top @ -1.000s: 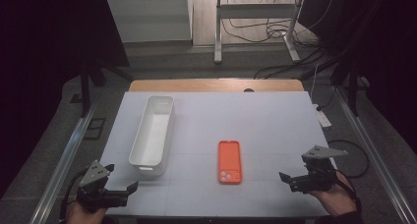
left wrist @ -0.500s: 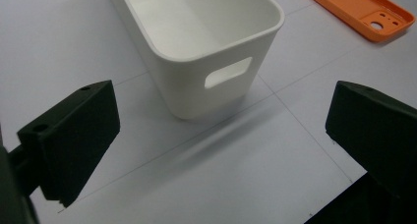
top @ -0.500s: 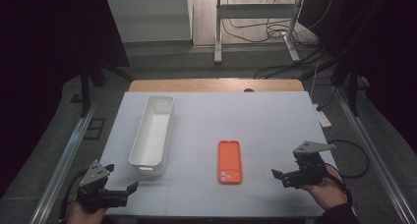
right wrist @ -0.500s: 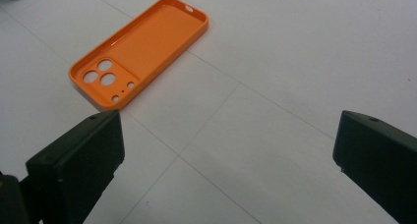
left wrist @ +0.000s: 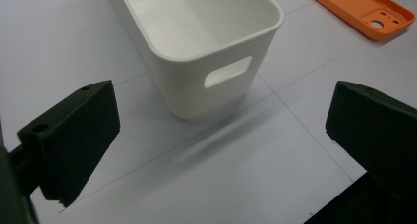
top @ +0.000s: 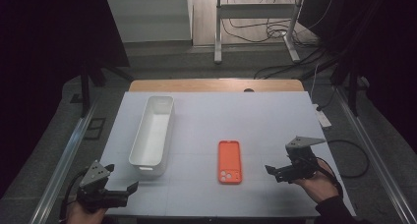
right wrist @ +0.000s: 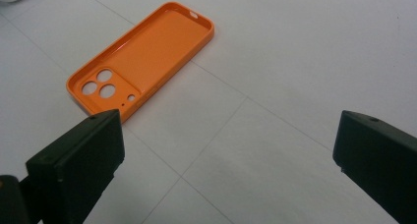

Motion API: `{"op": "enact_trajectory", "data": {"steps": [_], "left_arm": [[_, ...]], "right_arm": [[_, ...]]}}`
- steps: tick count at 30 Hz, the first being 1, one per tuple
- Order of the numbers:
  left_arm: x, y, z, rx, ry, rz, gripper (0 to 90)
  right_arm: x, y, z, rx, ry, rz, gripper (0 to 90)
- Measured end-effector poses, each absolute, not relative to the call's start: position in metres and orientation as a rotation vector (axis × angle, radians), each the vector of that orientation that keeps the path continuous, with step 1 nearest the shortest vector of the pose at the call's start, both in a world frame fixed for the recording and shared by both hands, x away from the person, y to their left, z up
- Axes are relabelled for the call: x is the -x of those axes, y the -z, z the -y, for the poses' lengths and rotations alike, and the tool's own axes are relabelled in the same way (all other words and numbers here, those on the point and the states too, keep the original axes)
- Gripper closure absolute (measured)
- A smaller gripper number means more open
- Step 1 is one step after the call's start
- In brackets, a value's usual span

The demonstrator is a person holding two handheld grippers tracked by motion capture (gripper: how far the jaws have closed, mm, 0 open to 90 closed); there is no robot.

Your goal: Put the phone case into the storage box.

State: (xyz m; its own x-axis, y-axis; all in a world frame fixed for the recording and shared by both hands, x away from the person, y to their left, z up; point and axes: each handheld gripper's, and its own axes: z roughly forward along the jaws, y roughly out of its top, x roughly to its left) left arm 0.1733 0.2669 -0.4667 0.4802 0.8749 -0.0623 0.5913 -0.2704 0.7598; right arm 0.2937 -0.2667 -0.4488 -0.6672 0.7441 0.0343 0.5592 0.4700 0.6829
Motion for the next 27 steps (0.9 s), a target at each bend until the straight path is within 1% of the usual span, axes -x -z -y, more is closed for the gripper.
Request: {"op": "enact_trajectory", "data": {"steps": [27], "left_arm": [[-0.173,0.467,-0.266,-1.987,-0.484,-1.209,0.8]], "right_arm": [[-0.316,0.452,0.235,-1.045,-0.941,-2.524,0.0]]}}
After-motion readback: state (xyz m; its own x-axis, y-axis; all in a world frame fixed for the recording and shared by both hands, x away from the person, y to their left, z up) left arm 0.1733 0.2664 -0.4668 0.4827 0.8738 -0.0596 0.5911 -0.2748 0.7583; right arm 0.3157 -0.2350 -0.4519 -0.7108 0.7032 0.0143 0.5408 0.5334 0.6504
